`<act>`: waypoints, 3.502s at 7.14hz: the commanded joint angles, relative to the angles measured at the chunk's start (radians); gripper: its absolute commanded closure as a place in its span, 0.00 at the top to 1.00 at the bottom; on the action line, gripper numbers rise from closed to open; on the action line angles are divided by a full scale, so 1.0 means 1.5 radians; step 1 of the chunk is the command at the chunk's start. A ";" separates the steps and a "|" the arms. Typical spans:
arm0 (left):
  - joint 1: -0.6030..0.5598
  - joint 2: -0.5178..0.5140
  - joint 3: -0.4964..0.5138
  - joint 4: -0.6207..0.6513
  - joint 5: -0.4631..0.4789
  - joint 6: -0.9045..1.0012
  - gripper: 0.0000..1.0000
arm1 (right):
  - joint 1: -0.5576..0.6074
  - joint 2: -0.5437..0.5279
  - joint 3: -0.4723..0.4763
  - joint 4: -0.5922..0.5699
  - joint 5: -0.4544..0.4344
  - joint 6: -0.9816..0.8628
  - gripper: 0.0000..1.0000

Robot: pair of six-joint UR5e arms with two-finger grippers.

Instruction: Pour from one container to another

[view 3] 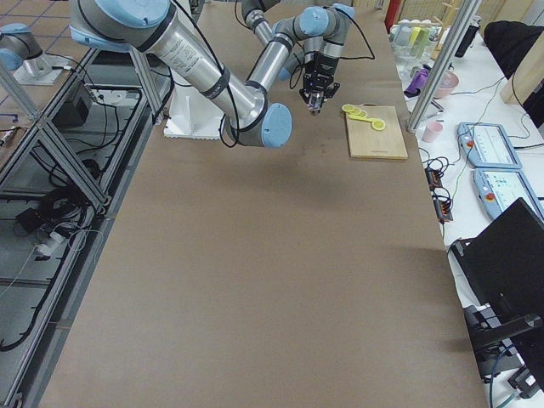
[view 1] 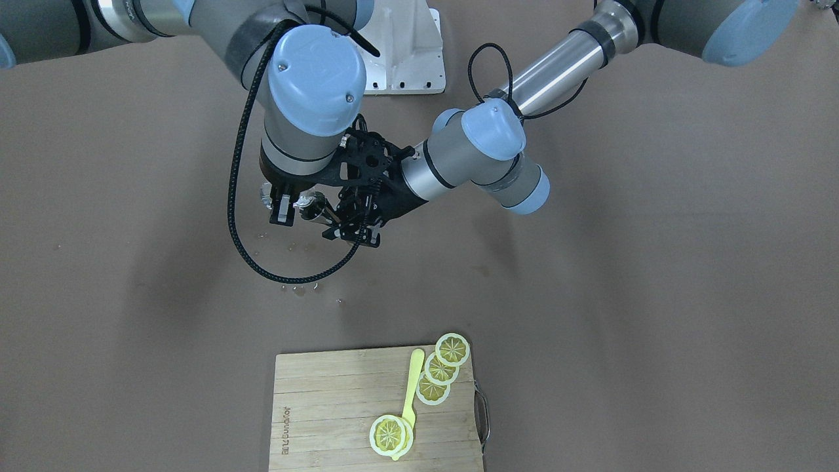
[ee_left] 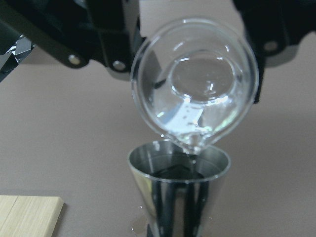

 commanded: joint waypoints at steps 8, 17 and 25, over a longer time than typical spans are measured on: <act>0.000 0.001 -0.001 -0.002 0.000 0.000 0.00 | 0.020 -0.068 0.140 0.028 0.009 -0.001 0.00; -0.039 0.073 -0.059 -0.065 0.000 -0.083 0.00 | 0.223 -0.450 0.305 0.362 0.200 0.011 0.00; -0.068 0.300 -0.197 -0.178 0.312 -0.259 0.00 | 0.262 -0.775 0.135 1.161 0.199 0.476 0.00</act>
